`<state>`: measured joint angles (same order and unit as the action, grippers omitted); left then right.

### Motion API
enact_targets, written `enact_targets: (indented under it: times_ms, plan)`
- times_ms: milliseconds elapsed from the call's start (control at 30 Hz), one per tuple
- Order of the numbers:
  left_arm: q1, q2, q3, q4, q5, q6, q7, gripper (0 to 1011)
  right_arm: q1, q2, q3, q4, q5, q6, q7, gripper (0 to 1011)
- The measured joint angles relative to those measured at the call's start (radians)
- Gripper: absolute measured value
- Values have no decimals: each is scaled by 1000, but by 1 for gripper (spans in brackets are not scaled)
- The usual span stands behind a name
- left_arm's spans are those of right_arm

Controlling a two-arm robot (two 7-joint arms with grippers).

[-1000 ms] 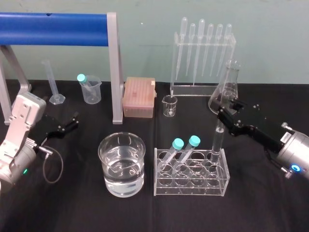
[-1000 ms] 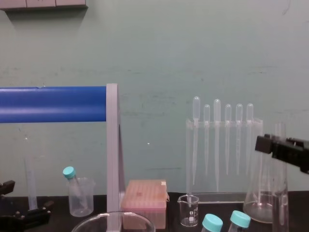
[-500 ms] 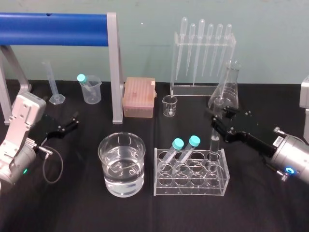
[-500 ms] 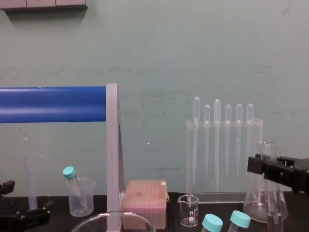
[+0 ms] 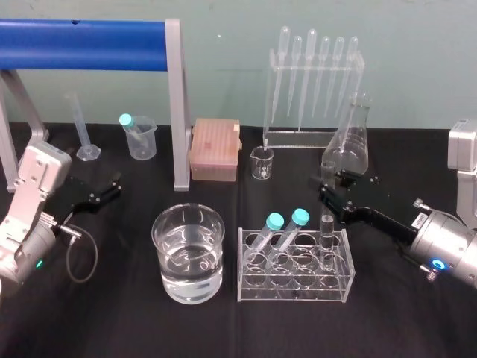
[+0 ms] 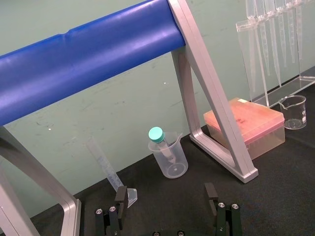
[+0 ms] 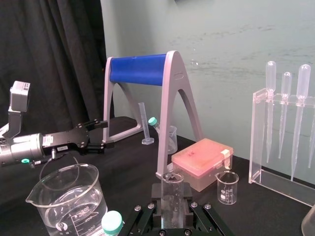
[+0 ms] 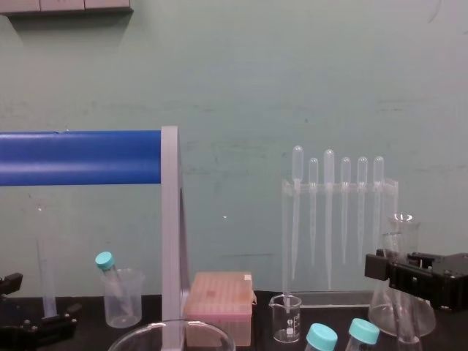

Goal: Hold the test tube with one hand and immerse one end into the beaker, then return it to the test tube rack.

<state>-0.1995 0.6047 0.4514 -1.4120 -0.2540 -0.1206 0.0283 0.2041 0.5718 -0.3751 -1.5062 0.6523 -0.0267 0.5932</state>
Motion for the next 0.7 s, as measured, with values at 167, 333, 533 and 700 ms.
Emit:
enact_targets:
  times_ms: [167,333,533,700]
  plan:
    - [0,0,0,0,0,0,0,1000,-1,0,2,-1,0,0,0,242]
    - [0,0,0,0,0,0,0,1000,-3,1,3,-2,2,-1,-1,242]
    - [0,0,0,0,0,0,0,1000,-3,1,4,-3,3,-1,-1,330]
    - [0,0,0,0,0,0,0,1000,-4,1,4,-4,3,-2,-1,474]
